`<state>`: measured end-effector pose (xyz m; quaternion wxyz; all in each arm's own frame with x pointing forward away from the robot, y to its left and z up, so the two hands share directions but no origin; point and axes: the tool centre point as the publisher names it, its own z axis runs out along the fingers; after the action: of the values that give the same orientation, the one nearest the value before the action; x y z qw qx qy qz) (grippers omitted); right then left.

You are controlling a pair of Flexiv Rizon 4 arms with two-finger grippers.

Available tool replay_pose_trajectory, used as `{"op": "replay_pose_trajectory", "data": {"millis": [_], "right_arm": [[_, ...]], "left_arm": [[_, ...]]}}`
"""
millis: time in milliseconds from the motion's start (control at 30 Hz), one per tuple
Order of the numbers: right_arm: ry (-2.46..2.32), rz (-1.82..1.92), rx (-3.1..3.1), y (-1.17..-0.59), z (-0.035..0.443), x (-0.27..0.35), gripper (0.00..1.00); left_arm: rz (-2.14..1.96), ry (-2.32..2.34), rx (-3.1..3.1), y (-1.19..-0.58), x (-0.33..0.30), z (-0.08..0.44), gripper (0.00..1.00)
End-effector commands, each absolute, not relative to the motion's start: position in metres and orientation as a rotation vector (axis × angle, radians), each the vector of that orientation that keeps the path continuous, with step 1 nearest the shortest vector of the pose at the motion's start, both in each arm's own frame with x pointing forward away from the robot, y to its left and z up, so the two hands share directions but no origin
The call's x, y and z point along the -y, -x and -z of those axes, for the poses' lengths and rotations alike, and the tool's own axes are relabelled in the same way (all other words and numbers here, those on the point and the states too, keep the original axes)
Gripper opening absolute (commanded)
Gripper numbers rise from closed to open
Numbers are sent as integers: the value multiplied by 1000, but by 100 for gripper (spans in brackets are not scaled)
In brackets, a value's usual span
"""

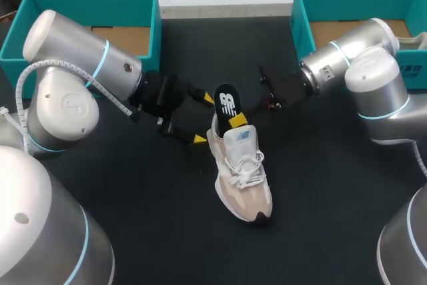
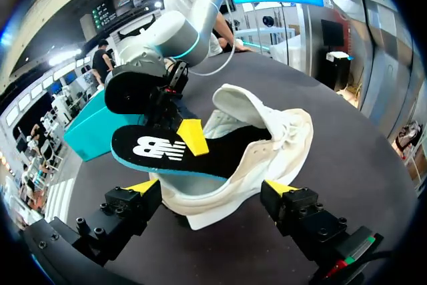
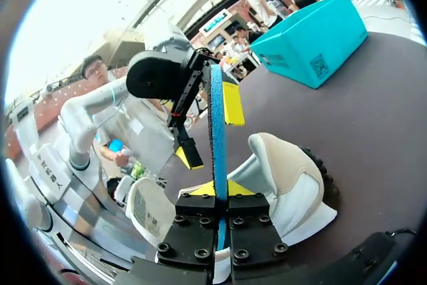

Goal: Take the shoe out of the shoebox, open the shoe tongue, remove and reinsert the insole, then place the shoe into the shoebox

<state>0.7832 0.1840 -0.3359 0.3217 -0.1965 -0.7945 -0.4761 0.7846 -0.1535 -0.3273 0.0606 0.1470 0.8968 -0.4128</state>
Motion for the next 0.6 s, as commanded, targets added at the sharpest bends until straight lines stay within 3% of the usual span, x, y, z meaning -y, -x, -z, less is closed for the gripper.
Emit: {"op": "replay_pose_trajectory", "data": {"millis": [33,500,600], "right_arm": [[535,1237,2069,-774,345,-183,0],[557,1158,2069,-758,352,-183,0],[543,1164,2091,-763,346,-184,18]], "left_arm": [[1245,-445,-2715,-784,154,328,100],[1245,-445,-2715,-784,154,328,100],[1245,-445,-2715,-784,154,328,100]]}}
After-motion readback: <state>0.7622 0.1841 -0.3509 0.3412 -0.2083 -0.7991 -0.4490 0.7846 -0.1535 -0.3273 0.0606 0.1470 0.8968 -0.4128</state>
